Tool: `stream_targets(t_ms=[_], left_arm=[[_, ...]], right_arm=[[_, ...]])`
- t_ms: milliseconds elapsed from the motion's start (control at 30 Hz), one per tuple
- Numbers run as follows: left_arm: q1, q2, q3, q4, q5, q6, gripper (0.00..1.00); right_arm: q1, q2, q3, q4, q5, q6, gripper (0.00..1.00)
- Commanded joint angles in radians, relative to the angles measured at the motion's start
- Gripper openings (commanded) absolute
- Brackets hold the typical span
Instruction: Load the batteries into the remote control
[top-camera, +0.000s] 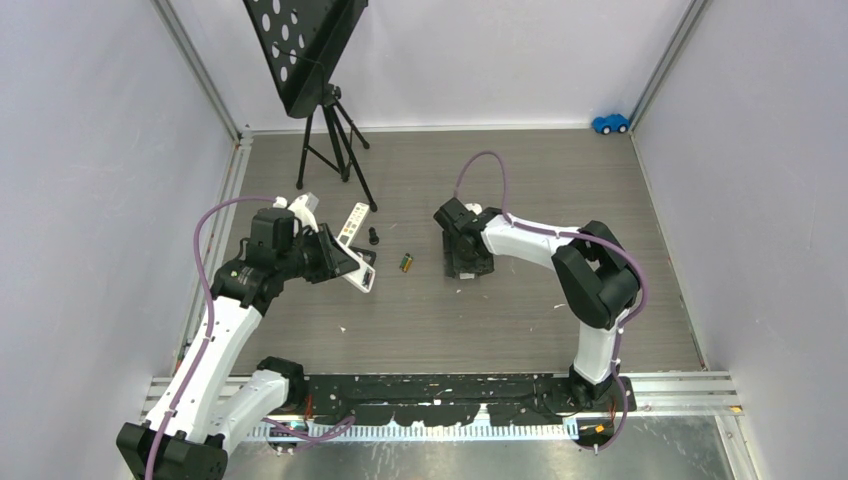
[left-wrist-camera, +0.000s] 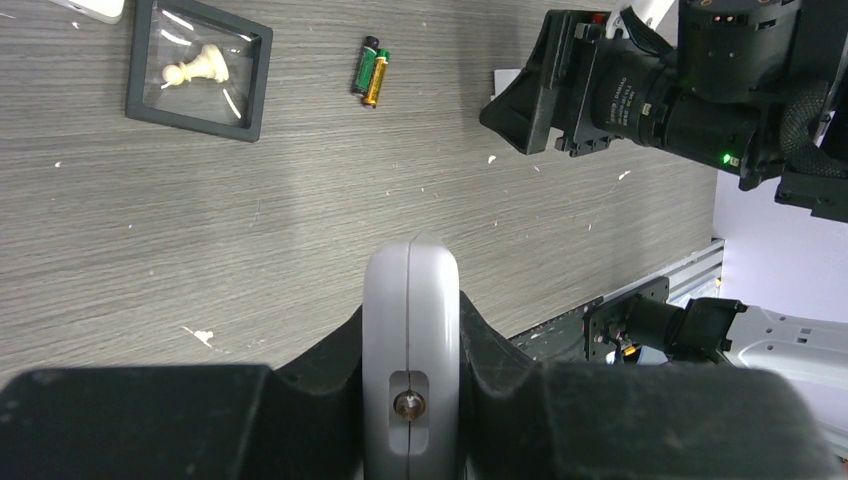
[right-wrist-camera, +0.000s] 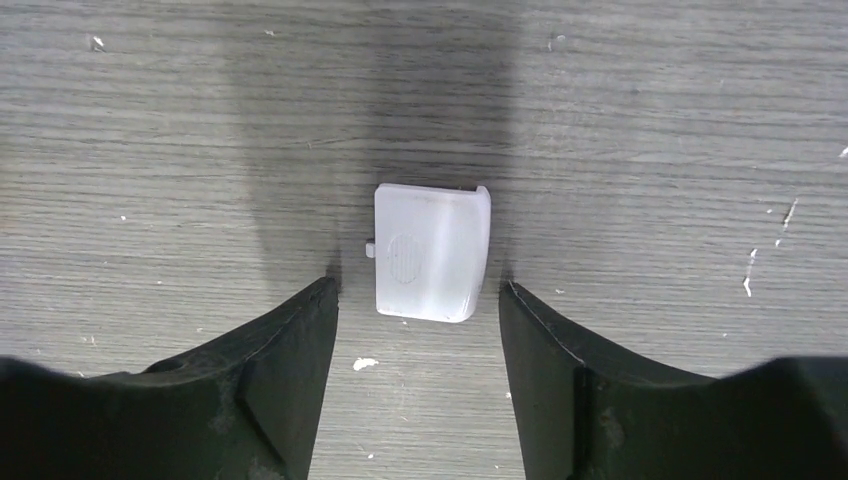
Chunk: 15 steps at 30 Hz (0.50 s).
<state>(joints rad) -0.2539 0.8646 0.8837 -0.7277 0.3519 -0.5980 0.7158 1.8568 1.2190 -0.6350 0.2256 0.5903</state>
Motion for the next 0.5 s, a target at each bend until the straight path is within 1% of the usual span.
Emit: stream_targets(t_ms=[0,100,300,367,467], left_arm=[[0.002,-0.004,0.012,0.055,0.013,-0.001,0.0],[0.002,-0.001,0.012,0.059,0.013,-0.001,0.0],[0.002,0.007,0.005,0.068,0.024,-0.008,0.0],[0.002,0.007,0.002,0.072,0.025,-0.009,0.0],[0.002,0.007,-0.004,0.078,0.028,-0.012,0.0]], right_arm=[[-0.021,0.014,0.032,0.004,-0.038,0.005,0.63],[-0.025,0.019,0.028,-0.008,-0.055,0.035,0.58],[-0.024,0.024,0.006,0.04,-0.105,0.101,0.48],[-0.024,0.036,0.013,0.037,-0.096,0.117,0.44],[-0.021,0.047,0.023,0.024,-0.066,0.131,0.42]])
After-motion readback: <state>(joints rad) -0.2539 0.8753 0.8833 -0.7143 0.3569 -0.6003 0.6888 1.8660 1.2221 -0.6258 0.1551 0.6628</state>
